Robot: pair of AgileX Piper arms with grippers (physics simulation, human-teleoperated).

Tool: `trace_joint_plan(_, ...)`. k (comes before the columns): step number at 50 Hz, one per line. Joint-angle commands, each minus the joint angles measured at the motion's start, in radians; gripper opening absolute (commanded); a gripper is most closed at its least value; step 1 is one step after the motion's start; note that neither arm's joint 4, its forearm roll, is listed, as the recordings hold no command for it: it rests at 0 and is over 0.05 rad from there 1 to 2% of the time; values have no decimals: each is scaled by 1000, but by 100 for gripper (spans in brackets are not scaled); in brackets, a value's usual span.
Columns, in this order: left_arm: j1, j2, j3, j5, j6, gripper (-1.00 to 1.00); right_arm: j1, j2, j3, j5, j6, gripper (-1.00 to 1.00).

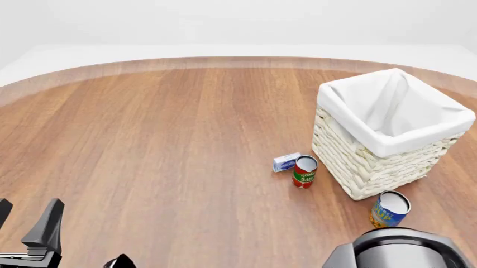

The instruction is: Pick up the ketchup, and put it in the basket.

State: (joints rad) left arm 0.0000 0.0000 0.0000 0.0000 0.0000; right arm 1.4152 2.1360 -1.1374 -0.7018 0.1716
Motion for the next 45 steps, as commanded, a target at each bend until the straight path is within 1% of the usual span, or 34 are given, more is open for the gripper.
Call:
trace_joint_plan(1,0,0,0,0,0,100,-5,9,-2,4,8,-100)
trace_joint_plan(15,0,0,0,0,0,100,-17,1,-4,15,7,-100)
trace_joint_plan(23,0,0,0,0,0,100,-24,-29,0,32,-6,-100)
trace_joint_plan(33,0,0,0,0,0,100,-34,-41,11,26,-5,-100)
trace_joint_plan(45,0,0,0,0,0,100,-79,-21,-5,16,8,-100)
